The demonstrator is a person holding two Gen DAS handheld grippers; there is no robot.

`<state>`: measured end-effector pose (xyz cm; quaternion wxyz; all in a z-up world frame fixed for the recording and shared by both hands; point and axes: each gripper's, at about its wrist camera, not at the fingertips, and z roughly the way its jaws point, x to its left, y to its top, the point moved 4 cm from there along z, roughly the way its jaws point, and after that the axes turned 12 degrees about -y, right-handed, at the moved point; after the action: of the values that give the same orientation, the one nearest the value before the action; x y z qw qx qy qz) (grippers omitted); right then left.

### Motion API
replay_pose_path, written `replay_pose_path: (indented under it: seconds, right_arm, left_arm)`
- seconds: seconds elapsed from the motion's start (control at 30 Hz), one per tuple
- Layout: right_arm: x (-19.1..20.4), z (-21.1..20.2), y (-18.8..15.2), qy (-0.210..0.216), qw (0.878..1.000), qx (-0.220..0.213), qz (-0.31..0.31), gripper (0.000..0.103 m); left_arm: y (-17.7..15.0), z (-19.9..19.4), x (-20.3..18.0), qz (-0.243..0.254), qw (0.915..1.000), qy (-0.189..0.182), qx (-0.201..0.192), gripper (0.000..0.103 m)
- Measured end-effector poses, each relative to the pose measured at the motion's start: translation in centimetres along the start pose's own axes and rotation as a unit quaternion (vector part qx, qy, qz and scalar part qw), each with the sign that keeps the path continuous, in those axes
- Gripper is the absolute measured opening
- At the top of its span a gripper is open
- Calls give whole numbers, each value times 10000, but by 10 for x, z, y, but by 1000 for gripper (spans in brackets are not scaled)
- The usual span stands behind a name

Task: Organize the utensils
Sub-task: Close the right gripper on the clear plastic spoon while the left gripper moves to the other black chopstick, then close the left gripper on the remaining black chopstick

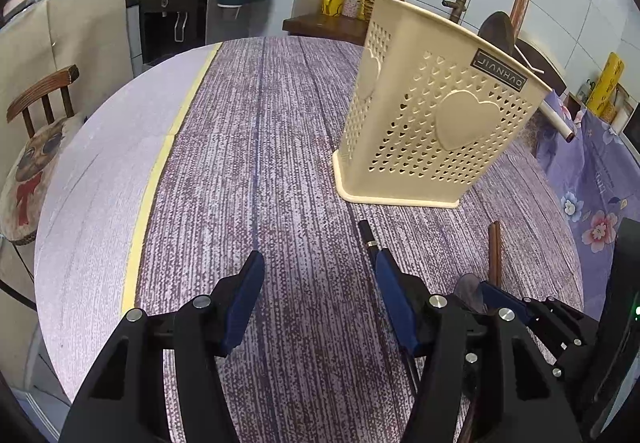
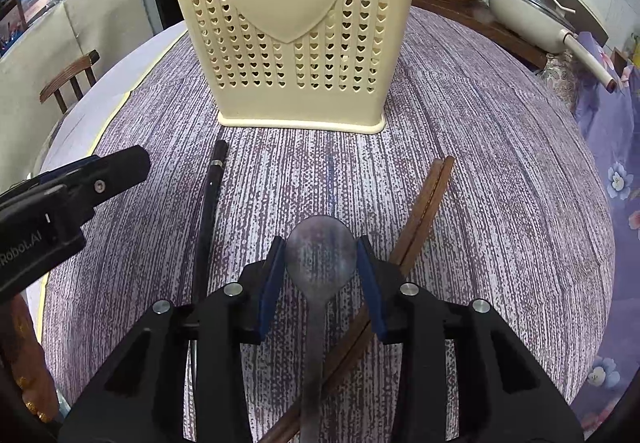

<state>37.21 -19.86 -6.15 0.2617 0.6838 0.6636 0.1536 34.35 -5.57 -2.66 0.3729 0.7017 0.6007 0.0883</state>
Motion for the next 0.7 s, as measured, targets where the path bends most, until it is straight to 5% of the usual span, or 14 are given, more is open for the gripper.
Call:
replay_pose_path:
  seconds: [0.13, 0.33, 0.5, 0.63, 0.7]
  right_arm:
    - [-8, -3, -1, 368, 9991, -52, 180, 37]
    - [-39, -28, 2, 134, 9984, -402, 372, 37]
    - [-59, -45, 5, 42, 9967, -599, 549, 37]
    - [-59, -47, 5, 90, 9965, -598, 577, 37]
    - [-60, -47, 4, 119, 9963, -600, 602, 37]
  left_arm:
    - [1, 10, -9, 72, 9998, -82, 140, 55]
    - [-3, 29, -25, 251, 9987, -97, 438, 49]
    - [-15, 46, -38, 432, 9962, 131, 739, 32]
    - [-22, 47, -49, 779, 9934, 536, 642, 25]
    - [-23, 47, -51, 851, 9926, 613, 606, 12]
